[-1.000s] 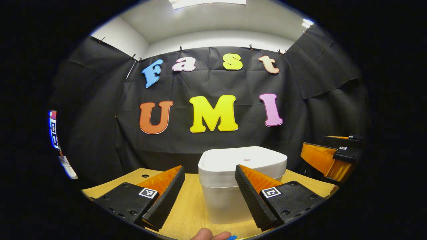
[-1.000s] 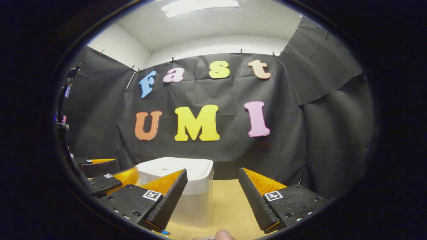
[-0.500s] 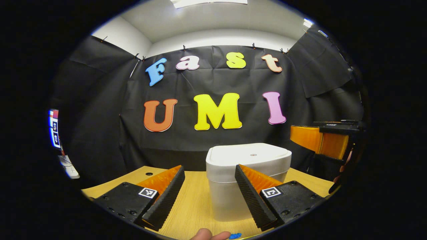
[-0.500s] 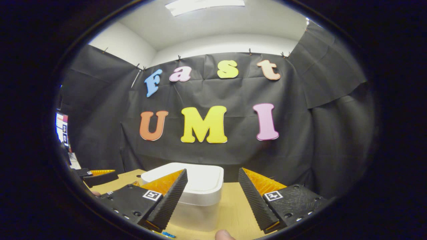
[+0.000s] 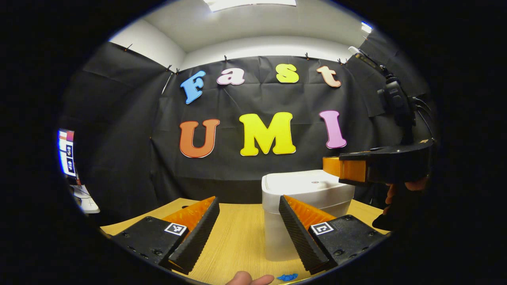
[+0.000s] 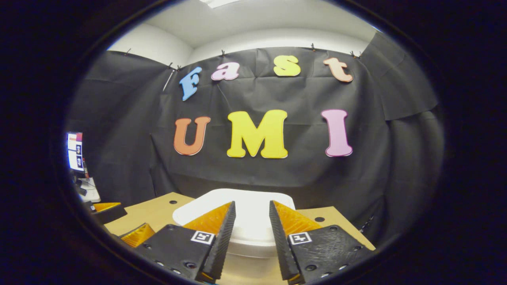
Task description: Press the lid of the desktop garbage bin to open it, pick up the crumpled paper on the desktop and throw it into the bin, then pick up the pop can on the desktop and drop it into the bin, and finally close the garbage bin lid.
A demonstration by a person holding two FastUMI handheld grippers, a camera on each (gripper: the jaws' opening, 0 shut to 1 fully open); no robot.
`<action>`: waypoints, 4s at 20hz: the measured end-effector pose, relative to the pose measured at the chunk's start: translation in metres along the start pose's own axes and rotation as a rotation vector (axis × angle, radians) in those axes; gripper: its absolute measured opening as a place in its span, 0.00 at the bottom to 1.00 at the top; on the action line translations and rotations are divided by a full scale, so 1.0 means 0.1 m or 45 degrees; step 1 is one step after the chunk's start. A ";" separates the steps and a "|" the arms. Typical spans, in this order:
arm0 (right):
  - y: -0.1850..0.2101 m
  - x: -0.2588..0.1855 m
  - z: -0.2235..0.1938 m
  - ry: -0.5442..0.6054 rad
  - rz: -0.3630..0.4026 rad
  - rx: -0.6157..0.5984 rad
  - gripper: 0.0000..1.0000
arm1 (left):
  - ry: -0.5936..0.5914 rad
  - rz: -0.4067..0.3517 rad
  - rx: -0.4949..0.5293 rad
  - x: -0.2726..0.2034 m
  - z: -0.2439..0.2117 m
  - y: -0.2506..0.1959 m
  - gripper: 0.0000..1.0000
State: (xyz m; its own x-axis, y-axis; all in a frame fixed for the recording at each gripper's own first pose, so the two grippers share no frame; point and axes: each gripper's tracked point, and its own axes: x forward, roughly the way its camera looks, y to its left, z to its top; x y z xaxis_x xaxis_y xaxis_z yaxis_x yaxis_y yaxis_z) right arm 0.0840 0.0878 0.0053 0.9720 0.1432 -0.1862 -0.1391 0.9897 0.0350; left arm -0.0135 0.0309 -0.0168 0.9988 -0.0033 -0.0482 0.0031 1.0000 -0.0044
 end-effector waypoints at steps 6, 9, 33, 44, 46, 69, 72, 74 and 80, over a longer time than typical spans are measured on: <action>0.11 0.16 -0.13 0.077 0.024 0.069 0.09 | 0.027 0.009 -0.008 0.02 -0.08 0.06 0.97; 0.21 0.17 -0.19 0.084 0.059 0.040 0.09 | 0.025 0.018 -0.001 0.01 -0.09 0.11 0.97; 0.12 -0.16 0.17 -0.157 0.076 -0.062 0.65 | 0.037 0.041 0.006 -0.02 -0.11 0.04 0.97; -0.14 -0.51 0.35 -0.292 0.023 -0.027 0.96 | 0.038 0.020 -0.016 -0.05 -0.09 -0.10 0.97; -0.19 -0.58 0.34 -0.300 0.041 0.001 0.96 | 0.047 0.007 -0.017 -0.04 -0.09 -0.16 0.98; -1.28 -1.39 -0.74 -0.252 -0.117 0.040 0.96 | 0.400 -0.212 0.029 -0.72 -1.58 -0.79 0.98; -1.39 -1.42 -0.87 -0.240 -0.130 0.085 0.96 | 0.496 -0.245 -0.027 -0.77 -1.85 -0.90 0.98; -1.45 -1.42 -0.97 -0.220 -0.132 0.116 0.96 | 0.533 -0.243 -0.033 -0.78 -1.97 -0.92 0.98; -1.63 -1.40 -1.23 -0.181 -0.174 0.120 0.95 | 0.676 -0.198 -0.098 -0.80 -2.35 -0.93 0.99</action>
State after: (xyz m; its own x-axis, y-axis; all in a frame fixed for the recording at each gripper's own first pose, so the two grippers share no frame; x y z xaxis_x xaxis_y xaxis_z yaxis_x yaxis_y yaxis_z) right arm -0.0522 -0.0926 -0.0951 0.9985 -0.0014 -0.0554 0.0077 0.9937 0.1122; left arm -0.1050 -0.0624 -0.2476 0.8253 -0.1723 -0.5378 0.1250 0.9844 -0.1235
